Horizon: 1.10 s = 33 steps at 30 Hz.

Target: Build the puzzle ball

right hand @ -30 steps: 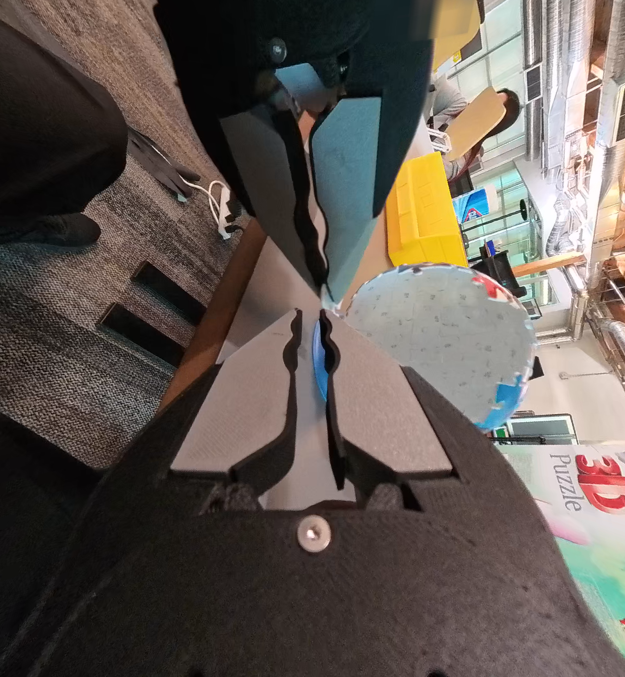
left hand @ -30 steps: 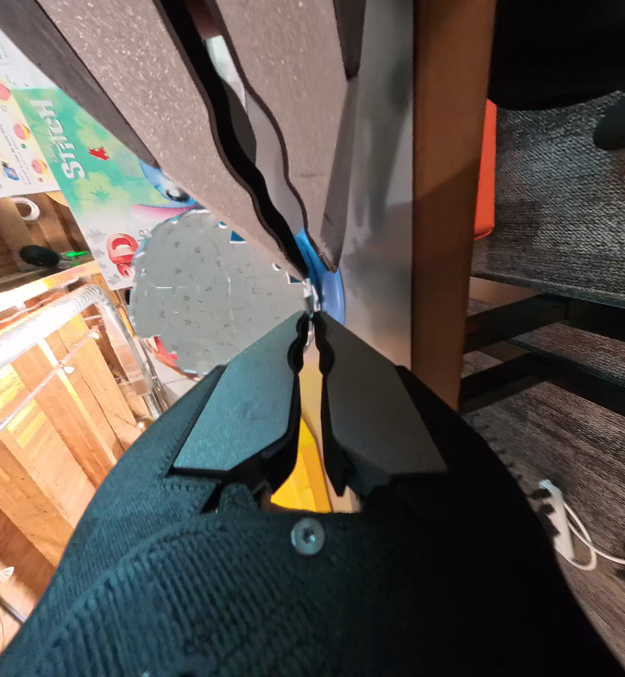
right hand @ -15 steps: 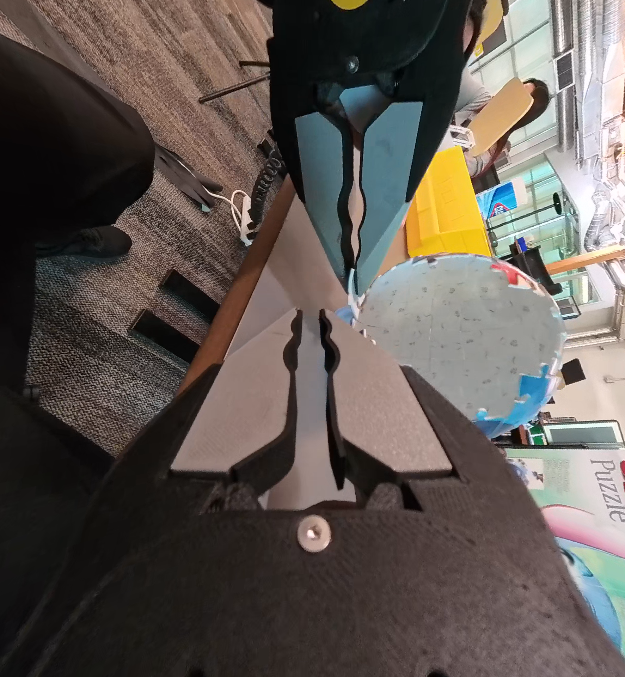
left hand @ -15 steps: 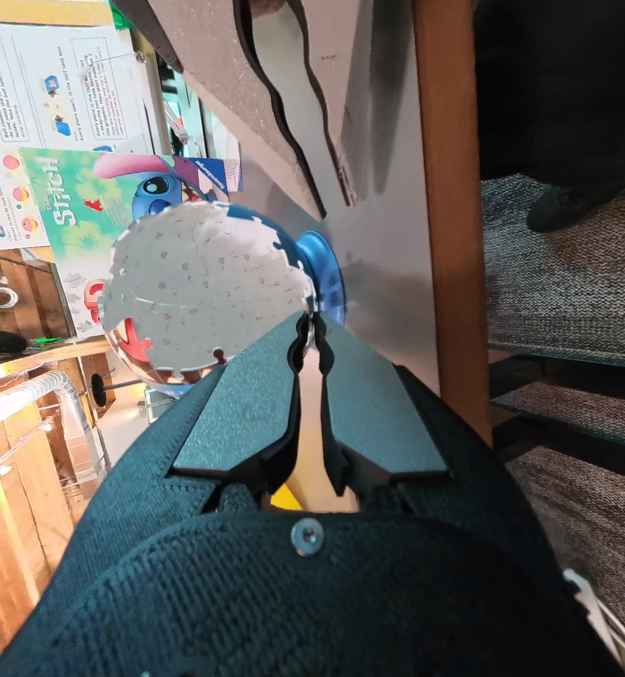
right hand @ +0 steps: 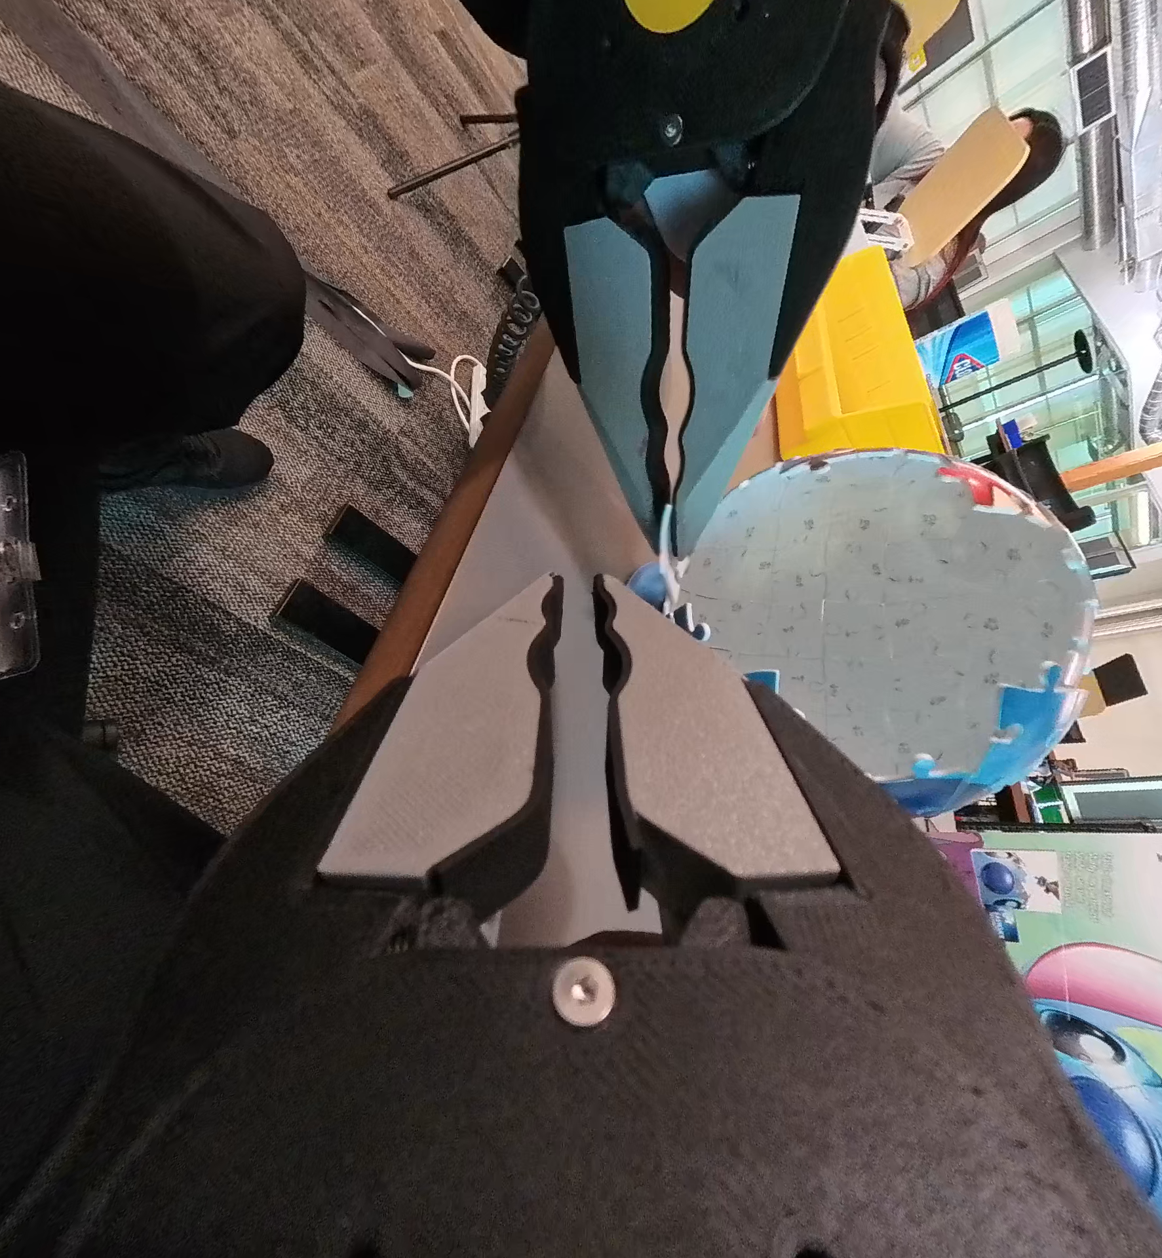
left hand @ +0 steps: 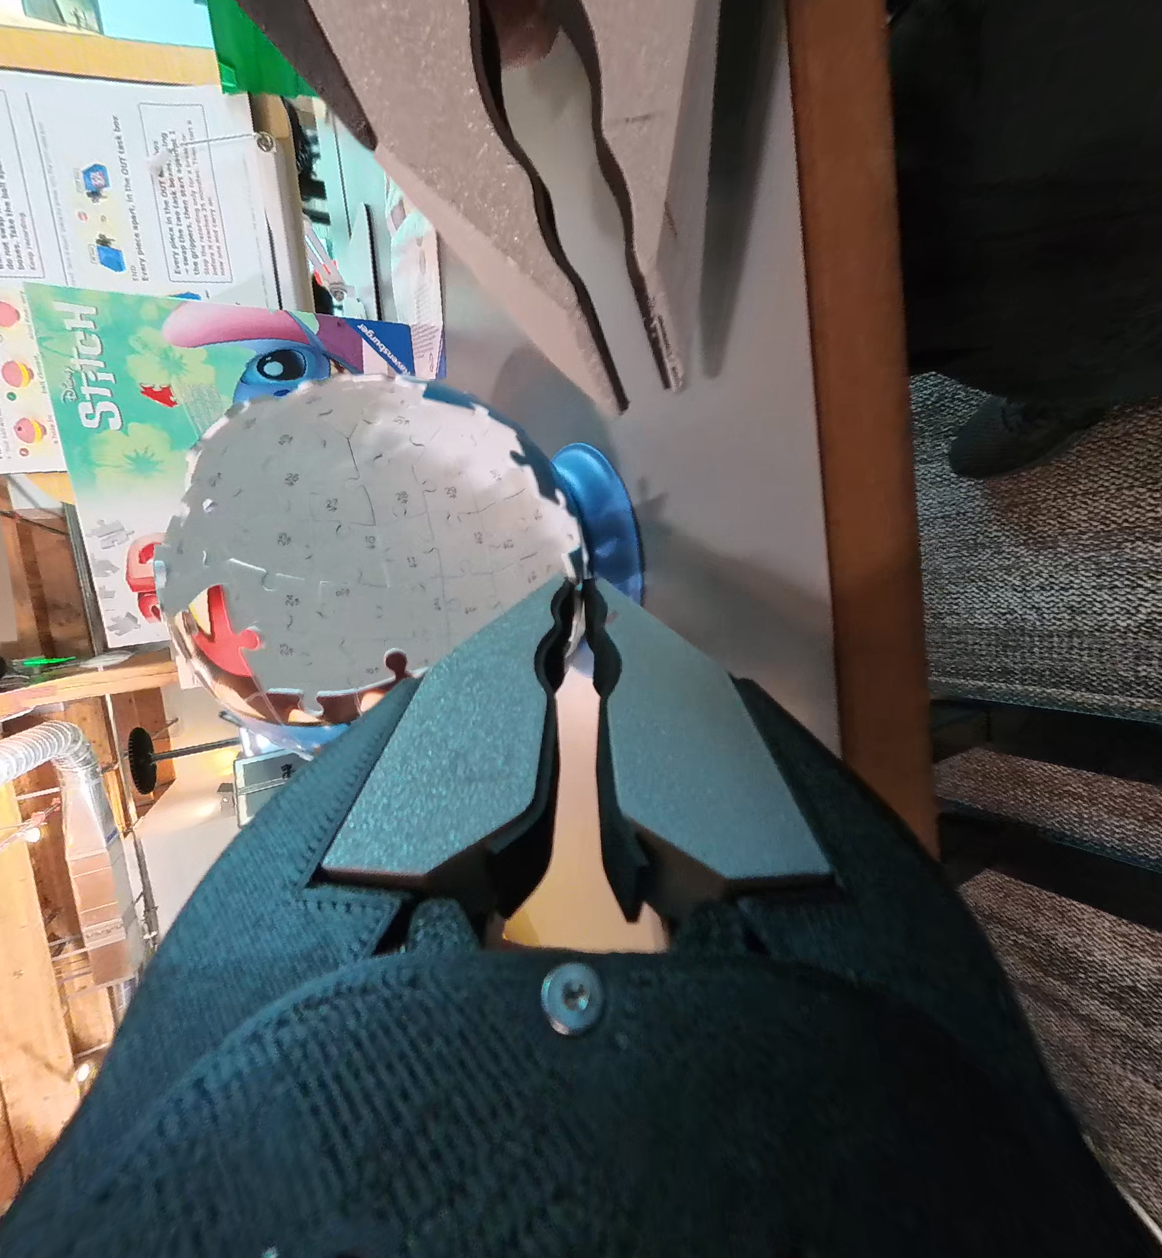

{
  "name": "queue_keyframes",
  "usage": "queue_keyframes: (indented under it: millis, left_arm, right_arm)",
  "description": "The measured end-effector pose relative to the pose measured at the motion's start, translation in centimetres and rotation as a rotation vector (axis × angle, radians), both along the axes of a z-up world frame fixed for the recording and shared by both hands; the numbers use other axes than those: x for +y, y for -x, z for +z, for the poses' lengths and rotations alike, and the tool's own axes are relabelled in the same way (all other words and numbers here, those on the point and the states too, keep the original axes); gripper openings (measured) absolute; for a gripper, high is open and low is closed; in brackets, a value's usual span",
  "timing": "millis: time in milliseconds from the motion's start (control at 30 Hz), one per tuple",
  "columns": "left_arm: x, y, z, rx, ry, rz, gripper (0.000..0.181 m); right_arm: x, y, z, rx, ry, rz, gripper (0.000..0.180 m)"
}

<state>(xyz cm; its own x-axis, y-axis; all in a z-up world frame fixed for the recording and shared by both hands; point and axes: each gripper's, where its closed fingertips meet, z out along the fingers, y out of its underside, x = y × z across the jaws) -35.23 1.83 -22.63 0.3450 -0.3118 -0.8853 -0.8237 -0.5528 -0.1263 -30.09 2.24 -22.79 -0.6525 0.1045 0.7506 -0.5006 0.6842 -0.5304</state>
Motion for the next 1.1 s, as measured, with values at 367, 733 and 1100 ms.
queue_keyframes:
  millis: [367, 733, 1100]
  left_arm:
    - [0.09, 0.16, -0.09, -0.028, -0.003, -0.017, 0.001]
    - [-0.06, -0.05, -0.33, -0.057, 0.015, -0.045, 0.0]
    - [-0.16, 0.01, -0.24, -0.032, 0.028, -0.044, 0.001]
  right_arm:
    - [0.14, 0.15, 0.04, -0.013, 0.009, -0.005, 0.006]
    - [0.11, 0.19, -0.04, -0.014, 0.008, -0.006, 0.006]
    - [0.1, 0.18, -0.02, -0.012, 0.009, -0.005, 0.006]
